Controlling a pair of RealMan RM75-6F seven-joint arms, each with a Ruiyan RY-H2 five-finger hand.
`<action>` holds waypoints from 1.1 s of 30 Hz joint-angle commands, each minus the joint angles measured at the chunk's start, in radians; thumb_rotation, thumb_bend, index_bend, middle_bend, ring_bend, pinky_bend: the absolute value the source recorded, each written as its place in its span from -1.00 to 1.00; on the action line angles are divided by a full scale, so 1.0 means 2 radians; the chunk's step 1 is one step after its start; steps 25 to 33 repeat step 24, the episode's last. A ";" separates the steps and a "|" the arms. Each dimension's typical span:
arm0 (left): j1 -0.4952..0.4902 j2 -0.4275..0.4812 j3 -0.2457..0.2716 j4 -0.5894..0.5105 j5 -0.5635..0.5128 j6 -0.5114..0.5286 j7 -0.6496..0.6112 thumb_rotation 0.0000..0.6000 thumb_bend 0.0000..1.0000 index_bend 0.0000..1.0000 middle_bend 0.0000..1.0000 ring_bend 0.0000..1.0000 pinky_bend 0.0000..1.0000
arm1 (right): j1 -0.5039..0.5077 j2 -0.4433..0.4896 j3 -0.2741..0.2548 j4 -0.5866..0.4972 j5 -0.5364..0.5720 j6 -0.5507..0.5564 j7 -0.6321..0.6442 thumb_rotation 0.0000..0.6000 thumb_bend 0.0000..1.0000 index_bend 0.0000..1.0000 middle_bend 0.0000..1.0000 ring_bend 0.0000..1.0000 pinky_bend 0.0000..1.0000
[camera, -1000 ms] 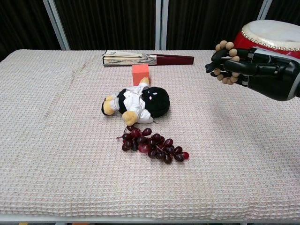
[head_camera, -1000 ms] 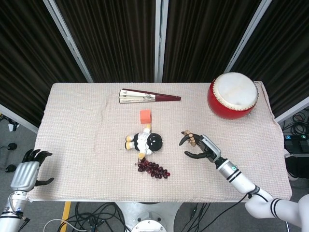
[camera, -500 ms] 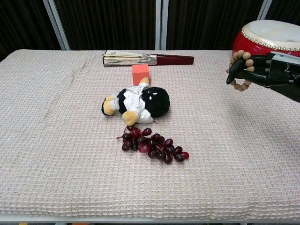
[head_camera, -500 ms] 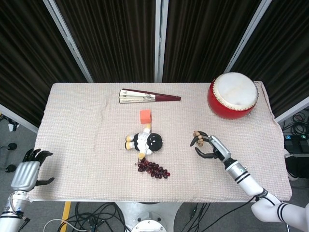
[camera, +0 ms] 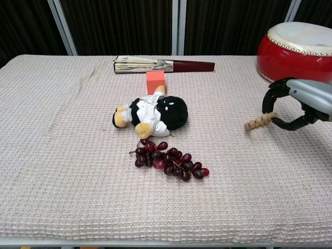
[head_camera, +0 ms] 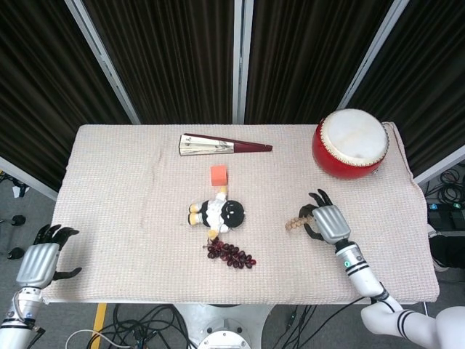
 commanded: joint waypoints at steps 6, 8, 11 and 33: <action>0.002 0.000 -0.003 0.004 -0.001 0.007 -0.001 1.00 -1.00 -0.54 -0.62 -0.85 -0.91 | -0.033 0.020 0.019 -0.033 -0.008 0.057 -0.034 1.00 -0.47 -1.00 -0.80 -1.00 -1.00; 0.002 0.000 -0.004 0.005 -0.001 0.008 -0.002 1.00 -1.00 -0.54 -0.62 -0.84 -0.91 | -0.048 0.054 0.022 -0.076 -0.010 0.077 -0.025 0.98 -0.47 -1.00 -0.85 -1.00 -1.00; 0.003 -0.005 -0.008 0.011 0.000 0.016 0.000 1.00 -1.00 -0.54 -0.62 -0.84 -0.91 | -0.073 0.107 0.023 -0.134 -0.009 0.109 -0.038 0.96 -0.53 -1.00 -0.86 -1.00 -1.00; 0.014 -0.036 -0.019 0.037 0.016 0.070 0.013 1.00 -1.00 -0.54 -0.62 -0.84 -0.91 | -0.193 0.240 -0.012 -0.292 -0.046 0.245 -0.066 0.96 -0.56 -1.00 -0.88 -1.00 -1.00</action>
